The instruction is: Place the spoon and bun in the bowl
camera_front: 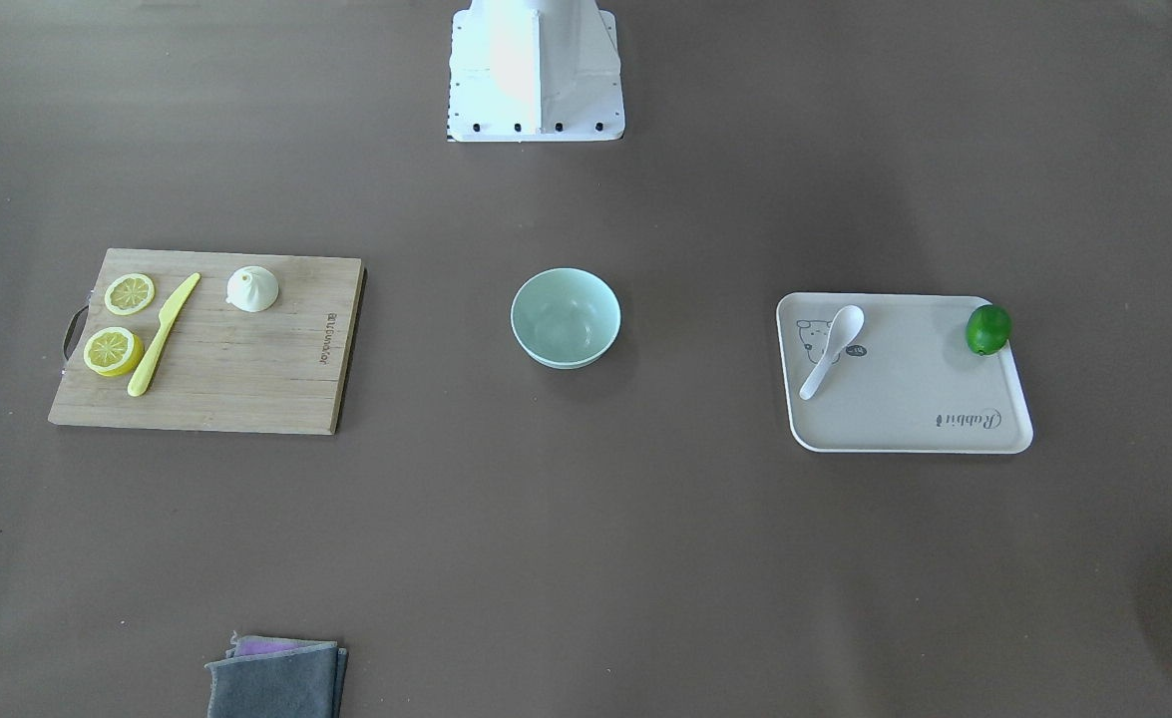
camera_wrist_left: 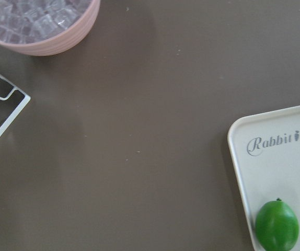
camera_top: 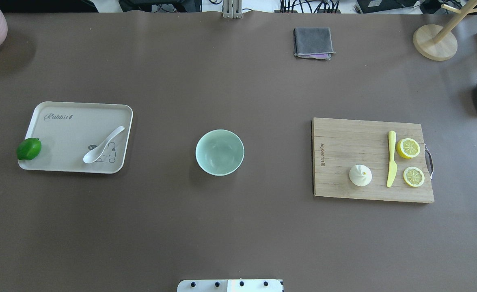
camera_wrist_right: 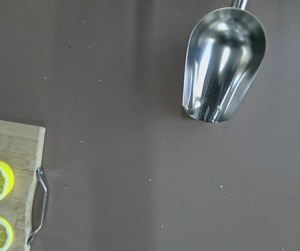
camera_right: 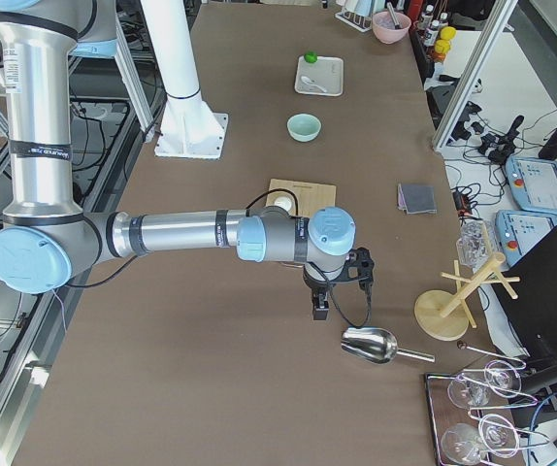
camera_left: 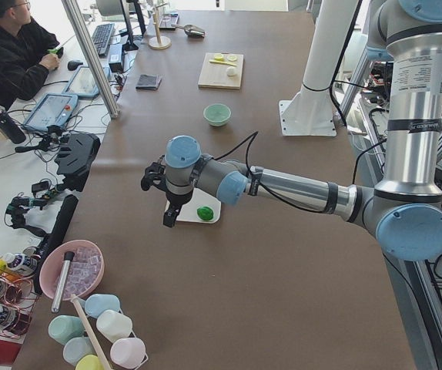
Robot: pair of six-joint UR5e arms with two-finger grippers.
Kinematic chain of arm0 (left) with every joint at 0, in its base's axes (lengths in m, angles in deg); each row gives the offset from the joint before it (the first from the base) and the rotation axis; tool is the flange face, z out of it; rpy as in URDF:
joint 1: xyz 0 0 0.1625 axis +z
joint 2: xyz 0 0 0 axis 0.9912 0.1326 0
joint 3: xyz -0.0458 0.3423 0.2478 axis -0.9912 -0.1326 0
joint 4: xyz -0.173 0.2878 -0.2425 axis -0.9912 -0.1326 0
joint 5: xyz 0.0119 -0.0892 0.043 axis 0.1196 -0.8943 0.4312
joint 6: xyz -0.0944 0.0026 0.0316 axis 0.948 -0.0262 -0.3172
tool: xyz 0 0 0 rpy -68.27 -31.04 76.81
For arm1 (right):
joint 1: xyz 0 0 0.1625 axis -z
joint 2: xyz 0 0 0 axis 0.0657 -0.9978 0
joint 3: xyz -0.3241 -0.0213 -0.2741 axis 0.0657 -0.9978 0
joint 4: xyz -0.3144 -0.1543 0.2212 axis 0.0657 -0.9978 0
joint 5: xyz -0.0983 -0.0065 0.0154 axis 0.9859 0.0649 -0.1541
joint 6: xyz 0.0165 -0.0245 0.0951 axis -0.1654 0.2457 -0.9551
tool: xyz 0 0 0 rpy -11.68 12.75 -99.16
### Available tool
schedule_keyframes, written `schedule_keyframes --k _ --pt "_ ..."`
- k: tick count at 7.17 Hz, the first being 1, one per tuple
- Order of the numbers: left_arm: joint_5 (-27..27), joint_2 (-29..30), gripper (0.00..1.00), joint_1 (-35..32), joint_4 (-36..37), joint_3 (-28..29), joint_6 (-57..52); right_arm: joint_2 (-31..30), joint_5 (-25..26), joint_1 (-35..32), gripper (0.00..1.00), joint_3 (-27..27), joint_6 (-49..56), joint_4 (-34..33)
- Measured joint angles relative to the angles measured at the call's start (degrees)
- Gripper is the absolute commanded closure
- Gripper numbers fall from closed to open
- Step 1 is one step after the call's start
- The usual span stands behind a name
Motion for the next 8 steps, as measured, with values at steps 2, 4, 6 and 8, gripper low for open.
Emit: schedule_keyframes --k 2,4,6,8 --pt "-0.74 4.44 0.02 6.3 -0.7 -0.65 3.93 0.76 -0.22 0.83 0.0 0.22 -0.02 -0.03" --pt "-0.34 7.84 0.02 12.66 -2.47 -0.02 7.06 1.37 -0.59 2.09 0.0 0.06 0.08 1.74" --pt "4.47 10.26 0.02 20.49 -8.31 2.17 12.47 1.15 -3.28 3.12 0.0 -0.66 0.04 6.21" --pt "7.16 13.4 0.03 25.57 -14.76 7.65 18.11 1.99 -4.5 4.65 0.0 -0.52 0.04 7.21"
